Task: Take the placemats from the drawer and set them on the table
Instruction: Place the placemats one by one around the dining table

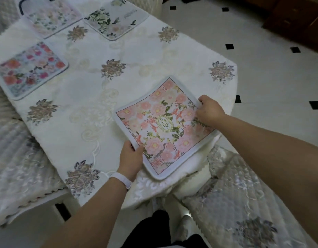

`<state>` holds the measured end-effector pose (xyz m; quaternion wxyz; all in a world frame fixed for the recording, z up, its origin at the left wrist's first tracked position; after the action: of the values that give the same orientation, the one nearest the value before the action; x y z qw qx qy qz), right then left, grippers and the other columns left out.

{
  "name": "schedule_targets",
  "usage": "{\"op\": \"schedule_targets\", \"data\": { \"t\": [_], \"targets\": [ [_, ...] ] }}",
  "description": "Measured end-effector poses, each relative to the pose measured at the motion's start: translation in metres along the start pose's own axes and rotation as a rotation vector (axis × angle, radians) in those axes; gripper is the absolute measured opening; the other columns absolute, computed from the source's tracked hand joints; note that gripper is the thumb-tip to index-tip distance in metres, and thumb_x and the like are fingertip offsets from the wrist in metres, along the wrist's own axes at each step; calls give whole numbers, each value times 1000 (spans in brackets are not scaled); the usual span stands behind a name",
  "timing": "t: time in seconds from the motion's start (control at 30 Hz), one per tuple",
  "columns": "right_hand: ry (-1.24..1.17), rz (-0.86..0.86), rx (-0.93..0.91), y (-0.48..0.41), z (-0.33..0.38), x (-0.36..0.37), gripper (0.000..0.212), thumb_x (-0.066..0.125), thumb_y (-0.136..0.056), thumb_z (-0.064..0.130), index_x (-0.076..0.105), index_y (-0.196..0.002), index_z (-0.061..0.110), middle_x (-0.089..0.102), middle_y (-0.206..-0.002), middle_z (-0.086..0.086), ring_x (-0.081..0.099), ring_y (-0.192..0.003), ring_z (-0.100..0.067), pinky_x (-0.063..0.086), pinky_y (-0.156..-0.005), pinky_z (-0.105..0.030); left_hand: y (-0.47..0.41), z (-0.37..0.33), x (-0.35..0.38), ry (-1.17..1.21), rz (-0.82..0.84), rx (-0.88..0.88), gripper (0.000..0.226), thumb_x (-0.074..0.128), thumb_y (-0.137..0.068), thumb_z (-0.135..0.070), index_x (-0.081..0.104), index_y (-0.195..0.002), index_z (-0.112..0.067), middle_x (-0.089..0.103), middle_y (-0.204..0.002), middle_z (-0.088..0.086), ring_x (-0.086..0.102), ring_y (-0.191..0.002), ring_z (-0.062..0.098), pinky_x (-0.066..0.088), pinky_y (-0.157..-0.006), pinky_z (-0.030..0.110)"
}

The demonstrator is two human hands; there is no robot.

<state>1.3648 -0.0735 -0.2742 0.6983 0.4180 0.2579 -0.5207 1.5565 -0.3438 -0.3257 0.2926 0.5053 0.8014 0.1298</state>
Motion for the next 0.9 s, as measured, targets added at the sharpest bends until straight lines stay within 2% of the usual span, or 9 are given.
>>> {"op": "schedule_targets", "data": {
  "t": [0.1,0.27,0.37,0.53,0.6,0.67,0.73,0.83,0.9],
  "targets": [
    [12,21,-22,-12,3,11,26,50,-90,10,51,-116,10,60,-95,-11,57,-81,-32,49,-67,-36,-11,11,2,1,7,-37,11,61,-90,-21,60,-100,-23,70,-98,5,68,-90,25,57,-82,53],
    [8,28,-22,-24,4,19,28,49,-89,9,51,-117,11,59,-94,-8,57,-80,-31,44,-63,-33,-19,21,4,25,10,-62,9,60,-90,-23,59,-98,-27,70,-100,6,69,-91,28,57,-81,55],
    [13,30,-20,-29,1,25,29,50,-90,10,51,-118,11,61,-96,-9,58,-82,-31,49,-67,-36,-21,24,2,14,3,-71,10,58,-89,-25,58,-98,-29,70,-100,6,69,-90,29,57,-81,56],
    [27,47,18,-34,-10,37,35,48,-92,11,48,-127,10,58,-98,-8,55,-83,-30,41,-67,-32,-23,20,-12,-67,-9,-51,6,58,-93,-14,57,-99,-17,67,-88,11,62,-74,28,56,-76,54],
    [39,51,18,-34,-12,39,36,48,-92,11,47,-129,8,59,-101,-9,54,-85,-29,39,-69,-31,-24,23,-19,-13,-31,-83,10,55,-94,-8,56,-102,-14,67,-89,13,62,-72,24,57,-70,45],
    [57,51,16,-35,-13,39,36,49,-92,11,47,-127,6,61,-107,-13,56,-89,-31,42,-71,-34,-23,24,-26,56,-53,-113,11,49,-96,-4,55,-104,-10,68,-89,13,64,-69,18,54,-63,32],
    [71,34,22,-35,-15,38,37,52,-91,13,48,-127,5,60,-114,-17,57,-97,-35,47,-77,-37,-22,19,-33,77,-93,-104,10,49,-97,-4,53,-105,-9,68,-88,11,63,-69,14,51,-61,26],
    [223,-38,-31,-27,-8,36,46,54,-92,19,46,-135,6,49,-129,-19,50,-114,-39,45,-88,-43,-20,6,-45,-108,-162,11,13,53,-94,-6,53,-105,-13,63,-99,8,57,-80,17,45,-66,24],
    [337,-86,-142,-17,5,41,46,54,-93,25,49,-134,7,48,-133,-18,48,-116,-38,43,-89,-44,-17,-9,-42,-306,-142,189,19,55,-92,-7,55,-111,-12,57,-112,7,55,-99,20,46,-86,29]
  ]
}}
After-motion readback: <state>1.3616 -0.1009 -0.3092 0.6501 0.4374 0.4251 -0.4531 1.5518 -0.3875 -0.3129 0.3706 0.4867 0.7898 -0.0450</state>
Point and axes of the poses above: each hand's wrist, its own y-axis away from the middle knuckle, its own x-axis out of the palm, z = x × y, the point moved 9 cm from there along -y, towards the middle knuckle
